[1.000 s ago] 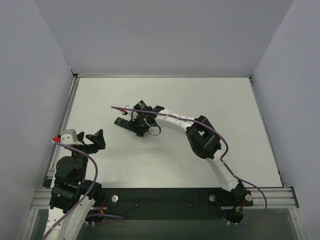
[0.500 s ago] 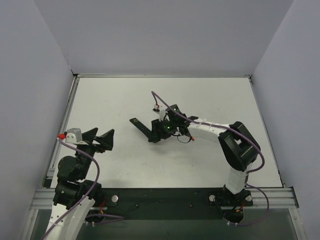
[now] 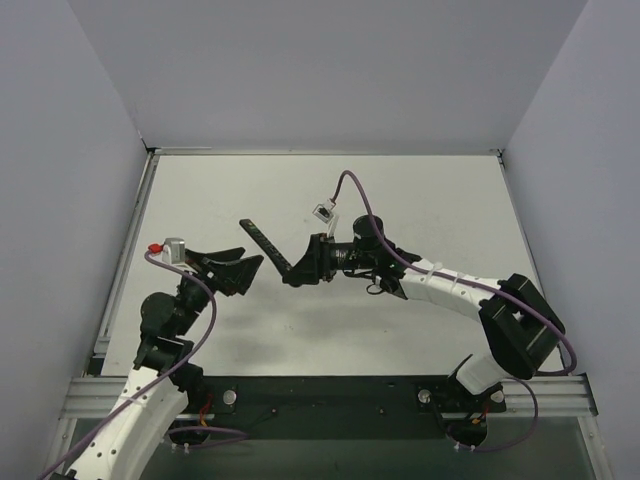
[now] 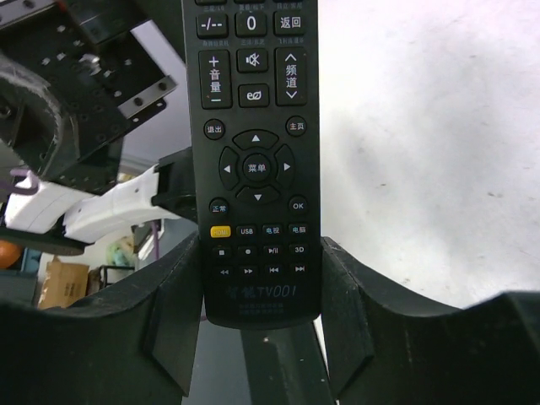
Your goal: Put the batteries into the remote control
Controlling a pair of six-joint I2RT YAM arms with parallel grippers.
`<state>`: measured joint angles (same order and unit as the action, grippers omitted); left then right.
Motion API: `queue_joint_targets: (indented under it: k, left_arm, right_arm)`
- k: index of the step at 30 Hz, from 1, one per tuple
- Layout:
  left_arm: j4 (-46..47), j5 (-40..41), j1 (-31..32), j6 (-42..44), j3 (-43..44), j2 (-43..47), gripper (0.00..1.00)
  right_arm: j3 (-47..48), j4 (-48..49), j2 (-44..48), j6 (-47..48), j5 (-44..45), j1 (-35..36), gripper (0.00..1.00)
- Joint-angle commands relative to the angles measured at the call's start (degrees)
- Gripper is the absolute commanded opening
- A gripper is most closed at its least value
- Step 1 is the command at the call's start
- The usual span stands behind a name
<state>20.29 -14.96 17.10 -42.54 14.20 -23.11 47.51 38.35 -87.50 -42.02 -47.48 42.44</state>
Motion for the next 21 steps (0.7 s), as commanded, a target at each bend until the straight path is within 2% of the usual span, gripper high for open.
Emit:
queue_joint_targets:
  k: [1,12,16,21]
  left_arm:
    - [15.5,-5.4,0.0,-8.0,0.4,-4.3,0.97]
    - [14.4,-4.0,0.0,-14.3,1.0,-8.1,0.96]
    - [17.5,-3.6,0.1,-17.3,0.4,-9.1,0.92]
    - [21.1,-6.1,0.1,-20.9,1.0,-12.5,0.8]
  right_arm:
    - [-0.4,8.4,3.9,-2.4,-3.4,1.7,0.0]
    - [-2.3,14.6,5.6,-5.2,-5.4,2.8,0.0]
    - [-2.1,15.2,5.0,-5.3,-7.0,3.4,0.0]
    - [-2.2,18.2,3.9,-7.0,-8.4,3.9,0.0]
